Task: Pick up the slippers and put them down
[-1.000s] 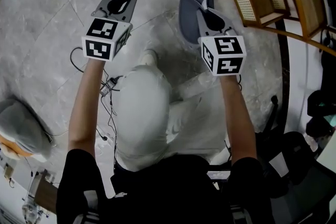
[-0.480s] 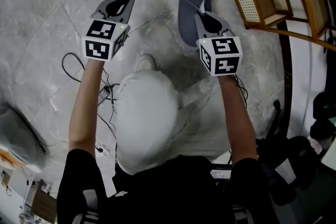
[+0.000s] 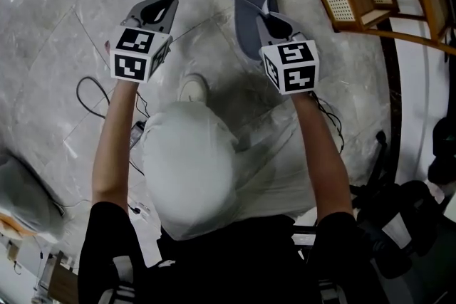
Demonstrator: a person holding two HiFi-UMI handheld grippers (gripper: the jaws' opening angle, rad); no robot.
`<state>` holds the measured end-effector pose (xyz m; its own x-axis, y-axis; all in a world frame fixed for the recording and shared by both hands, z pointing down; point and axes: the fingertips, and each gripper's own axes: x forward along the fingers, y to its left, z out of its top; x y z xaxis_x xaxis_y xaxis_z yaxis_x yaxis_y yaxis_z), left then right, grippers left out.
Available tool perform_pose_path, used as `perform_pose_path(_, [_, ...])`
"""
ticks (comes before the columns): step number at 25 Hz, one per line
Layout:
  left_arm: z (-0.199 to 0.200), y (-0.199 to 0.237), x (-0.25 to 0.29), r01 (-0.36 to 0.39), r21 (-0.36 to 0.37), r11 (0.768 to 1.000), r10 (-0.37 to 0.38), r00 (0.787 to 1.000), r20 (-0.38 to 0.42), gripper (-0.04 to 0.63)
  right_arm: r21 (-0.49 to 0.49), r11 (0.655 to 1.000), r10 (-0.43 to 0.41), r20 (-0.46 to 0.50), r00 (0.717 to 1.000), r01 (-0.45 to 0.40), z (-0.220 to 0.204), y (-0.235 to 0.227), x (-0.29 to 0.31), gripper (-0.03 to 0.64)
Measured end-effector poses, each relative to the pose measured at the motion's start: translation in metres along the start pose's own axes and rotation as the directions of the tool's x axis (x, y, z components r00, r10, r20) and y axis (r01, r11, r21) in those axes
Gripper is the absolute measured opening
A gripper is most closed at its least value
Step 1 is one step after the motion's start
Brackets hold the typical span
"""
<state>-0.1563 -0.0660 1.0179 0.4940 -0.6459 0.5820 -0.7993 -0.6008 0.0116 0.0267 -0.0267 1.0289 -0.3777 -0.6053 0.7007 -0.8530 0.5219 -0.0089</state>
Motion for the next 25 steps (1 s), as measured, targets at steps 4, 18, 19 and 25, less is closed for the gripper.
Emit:
perform_pose_path(4, [-0.017,-0.004,0.011,0.011,-0.006,1.0,-0.011,1.0,-0.014,0.008,0.0,1.0,0.012,-0.01,1.0,-0.012,-0.015,0.005,0.014,0.017])
perform_pose_path(18, [-0.068,-0.024,0.031,0.047,-0.046,0.998,-0.051,0.995,-0.091,0.008,0.052,0.998,0.044,-0.102,0.994,-0.039,-0.084,0.01,0.049,0.017])
perform_pose_path(19, [-0.072,-0.023,0.032,0.044,-0.046,0.998,-0.048,0.994,-0.094,0.008,0.056,0.997,0.05,-0.108,0.993,-0.044,-0.089,0.011,0.051,0.017])
perform_pose_path(25, [-0.1,-0.027,0.039,0.046,-0.054,0.997,-0.053,0.989,-0.135,0.008,0.041,0.997,0.073,-0.14,0.987,-0.068,-0.114,0.023,0.058,0.017])
